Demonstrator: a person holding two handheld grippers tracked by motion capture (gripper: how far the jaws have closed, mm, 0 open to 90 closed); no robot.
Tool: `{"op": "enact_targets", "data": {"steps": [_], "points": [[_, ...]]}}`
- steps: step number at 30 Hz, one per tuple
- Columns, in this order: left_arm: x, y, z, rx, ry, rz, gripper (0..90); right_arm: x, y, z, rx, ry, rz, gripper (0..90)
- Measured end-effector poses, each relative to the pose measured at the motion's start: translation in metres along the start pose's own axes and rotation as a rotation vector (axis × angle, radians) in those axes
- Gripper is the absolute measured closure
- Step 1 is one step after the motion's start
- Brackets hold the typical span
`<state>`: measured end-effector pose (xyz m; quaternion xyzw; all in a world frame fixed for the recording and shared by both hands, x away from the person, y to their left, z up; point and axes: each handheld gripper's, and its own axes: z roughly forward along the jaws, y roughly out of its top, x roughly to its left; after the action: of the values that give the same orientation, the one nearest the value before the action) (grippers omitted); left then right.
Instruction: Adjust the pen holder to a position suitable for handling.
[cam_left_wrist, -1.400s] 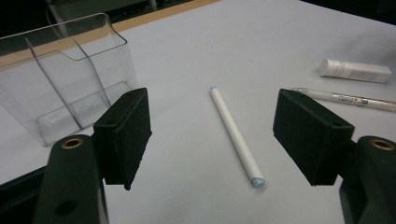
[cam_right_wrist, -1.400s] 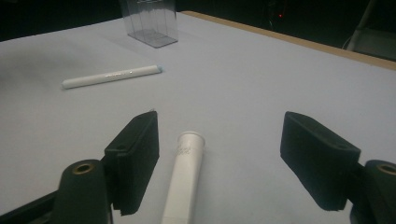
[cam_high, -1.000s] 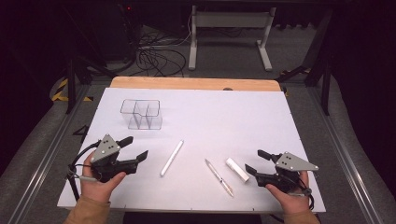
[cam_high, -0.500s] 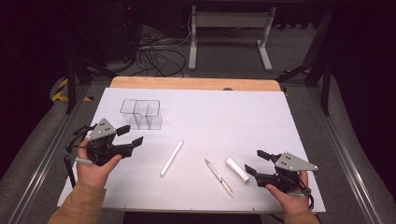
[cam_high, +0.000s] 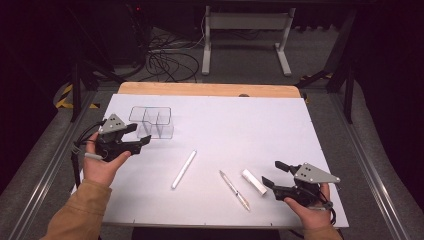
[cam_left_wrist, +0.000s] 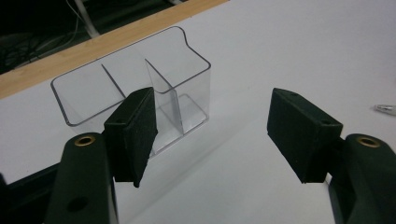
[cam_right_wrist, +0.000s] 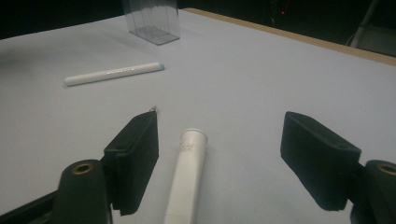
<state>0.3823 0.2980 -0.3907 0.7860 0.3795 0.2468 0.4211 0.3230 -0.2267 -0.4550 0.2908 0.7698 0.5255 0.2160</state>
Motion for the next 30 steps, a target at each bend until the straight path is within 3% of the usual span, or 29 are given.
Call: {"op": "enact_targets", "data": {"steps": [8,11,19,20,21,25,28,29,30], "points": [[0.016,0.006,0.007,0.006,0.005,-0.042,33.7,-0.001,-0.001,0.001,0.004,0.002,0.002,28.2],[0.023,0.009,0.012,0.017,0.021,-0.027,33.7,0.000,-0.001,0.001,0.005,0.004,0.001,28.2],[0.032,0.014,0.020,0.039,0.028,-0.048,33.7,-0.001,-0.001,0.001,0.006,0.003,0.003,28.1],[0.035,0.014,0.021,0.045,0.026,-0.031,33.8,-0.001,-0.001,0.001,0.006,0.003,0.003,28.1],[0.035,0.013,0.023,0.042,0.029,-0.046,33.9,-0.001,-0.001,0.001,0.006,0.003,0.003,28.1],[0.044,0.012,0.029,0.075,0.067,-0.031,34.2,-0.001,-0.001,0.000,0.004,0.003,0.002,28.1],[0.047,0.013,0.032,0.087,0.052,-0.051,34.3,-0.001,0.000,-0.001,0.001,0.001,0.003,28.0],[0.050,0.014,0.033,0.087,0.063,-0.023,34.4,-0.001,0.000,-0.001,0.001,0.002,0.003,28.0],[0.048,0.014,0.034,0.095,0.053,-0.043,34.6,-0.001,-0.001,0.000,0.004,0.001,0.006,27.9]]}}
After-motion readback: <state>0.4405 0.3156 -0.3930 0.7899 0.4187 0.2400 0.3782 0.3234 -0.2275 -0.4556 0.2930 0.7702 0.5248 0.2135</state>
